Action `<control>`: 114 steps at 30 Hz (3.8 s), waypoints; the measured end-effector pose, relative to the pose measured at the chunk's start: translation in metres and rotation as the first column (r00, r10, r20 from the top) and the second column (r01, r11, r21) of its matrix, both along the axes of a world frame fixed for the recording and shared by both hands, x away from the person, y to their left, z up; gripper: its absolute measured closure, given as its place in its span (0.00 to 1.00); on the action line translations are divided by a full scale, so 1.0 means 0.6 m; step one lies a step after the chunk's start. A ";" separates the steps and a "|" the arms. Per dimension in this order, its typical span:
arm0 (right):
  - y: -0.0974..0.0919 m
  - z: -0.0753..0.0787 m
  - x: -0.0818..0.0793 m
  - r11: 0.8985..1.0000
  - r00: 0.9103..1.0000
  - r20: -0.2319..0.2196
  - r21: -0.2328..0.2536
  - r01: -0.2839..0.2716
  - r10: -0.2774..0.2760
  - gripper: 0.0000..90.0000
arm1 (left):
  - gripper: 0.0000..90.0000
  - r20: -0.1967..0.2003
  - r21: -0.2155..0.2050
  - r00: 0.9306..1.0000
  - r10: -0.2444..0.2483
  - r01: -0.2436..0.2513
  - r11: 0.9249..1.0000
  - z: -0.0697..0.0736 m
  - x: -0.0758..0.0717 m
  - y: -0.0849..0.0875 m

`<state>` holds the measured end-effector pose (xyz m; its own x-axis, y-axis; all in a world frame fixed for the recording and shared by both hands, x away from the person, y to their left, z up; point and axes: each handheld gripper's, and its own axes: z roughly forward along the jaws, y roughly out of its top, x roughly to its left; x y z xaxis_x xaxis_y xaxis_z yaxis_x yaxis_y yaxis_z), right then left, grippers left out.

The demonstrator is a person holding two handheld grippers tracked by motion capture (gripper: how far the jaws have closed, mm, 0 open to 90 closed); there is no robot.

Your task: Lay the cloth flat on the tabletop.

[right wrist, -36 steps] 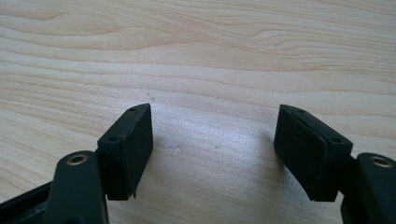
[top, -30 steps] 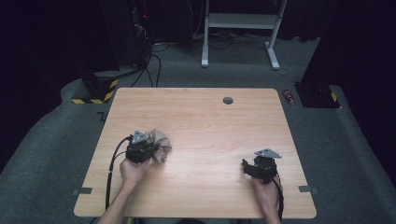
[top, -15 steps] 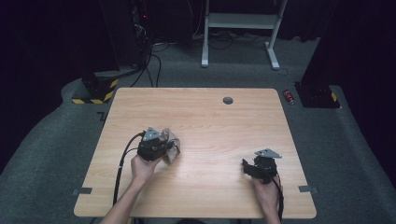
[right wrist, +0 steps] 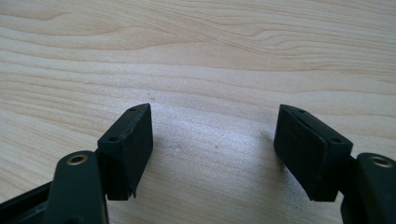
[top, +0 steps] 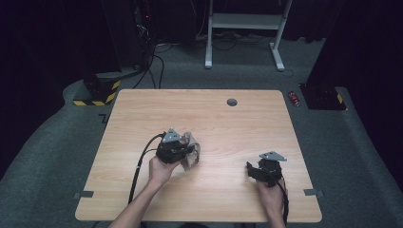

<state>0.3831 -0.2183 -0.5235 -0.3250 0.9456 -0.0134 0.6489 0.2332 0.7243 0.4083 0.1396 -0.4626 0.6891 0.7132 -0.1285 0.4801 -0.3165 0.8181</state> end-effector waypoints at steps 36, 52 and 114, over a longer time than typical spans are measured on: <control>0.000 0.000 0.000 1.000 1.000 0.000 0.000 0.000 0.000 0.31 | 0.74 -0.098 -0.013 0.985 -0.140 0.139 0.990 -0.024 0.022 -0.121; 0.000 0.000 0.000 1.000 1.000 0.003 -0.001 -0.003 0.003 0.32 | 0.53 -0.074 0.026 0.996 -0.053 0.055 0.998 -0.034 -0.016 -0.060; 0.132 0.027 -0.046 0.899 0.904 0.008 0.106 -0.426 0.427 0.83 | 0.98 0.077 0.025 0.996 -0.055 0.053 0.998 0.028 -0.056 -0.010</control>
